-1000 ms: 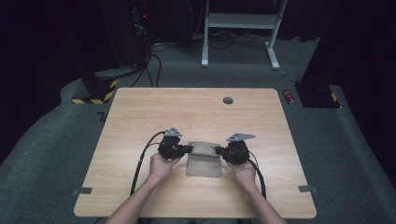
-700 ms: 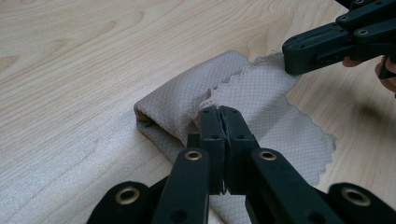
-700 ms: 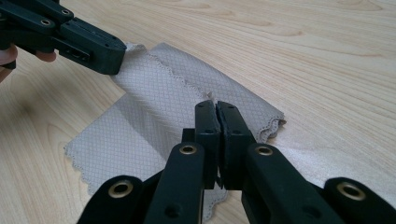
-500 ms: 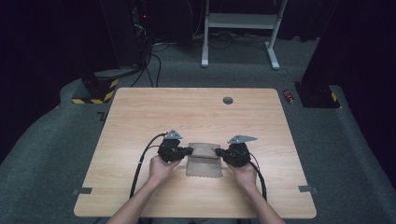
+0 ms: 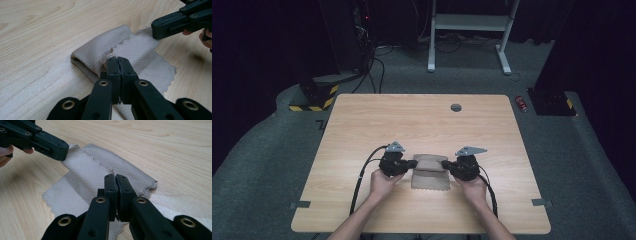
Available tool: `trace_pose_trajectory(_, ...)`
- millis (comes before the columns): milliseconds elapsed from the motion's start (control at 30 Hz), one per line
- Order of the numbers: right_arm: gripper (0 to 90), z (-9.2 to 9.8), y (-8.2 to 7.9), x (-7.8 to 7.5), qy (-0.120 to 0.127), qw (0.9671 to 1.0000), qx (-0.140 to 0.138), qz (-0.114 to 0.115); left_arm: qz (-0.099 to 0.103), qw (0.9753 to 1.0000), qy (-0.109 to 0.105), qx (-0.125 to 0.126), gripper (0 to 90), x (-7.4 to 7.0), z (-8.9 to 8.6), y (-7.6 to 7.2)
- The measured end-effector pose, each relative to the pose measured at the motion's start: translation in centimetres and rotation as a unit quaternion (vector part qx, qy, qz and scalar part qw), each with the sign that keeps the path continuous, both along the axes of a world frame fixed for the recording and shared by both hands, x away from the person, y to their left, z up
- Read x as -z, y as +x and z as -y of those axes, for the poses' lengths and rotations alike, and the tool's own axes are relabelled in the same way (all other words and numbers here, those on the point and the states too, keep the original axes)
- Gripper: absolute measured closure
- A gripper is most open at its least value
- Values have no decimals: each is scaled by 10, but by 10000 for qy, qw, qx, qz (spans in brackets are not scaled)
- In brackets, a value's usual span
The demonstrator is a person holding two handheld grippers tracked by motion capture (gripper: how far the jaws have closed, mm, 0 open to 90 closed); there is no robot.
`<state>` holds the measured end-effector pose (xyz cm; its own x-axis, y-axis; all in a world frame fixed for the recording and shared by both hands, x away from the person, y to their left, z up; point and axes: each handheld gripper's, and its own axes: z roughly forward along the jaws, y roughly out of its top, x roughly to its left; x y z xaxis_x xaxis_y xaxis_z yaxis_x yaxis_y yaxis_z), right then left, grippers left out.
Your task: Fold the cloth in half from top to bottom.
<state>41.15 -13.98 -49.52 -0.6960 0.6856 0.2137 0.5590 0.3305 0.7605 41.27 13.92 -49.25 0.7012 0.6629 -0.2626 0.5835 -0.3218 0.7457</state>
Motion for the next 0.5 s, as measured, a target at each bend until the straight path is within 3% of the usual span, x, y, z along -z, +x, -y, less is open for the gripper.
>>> trace_pose_trajectory(500, 876, 3, -8, 1, 17, 10000, -43, 43, 55, 9999, 66, 77, 882, 1, 1, -6)
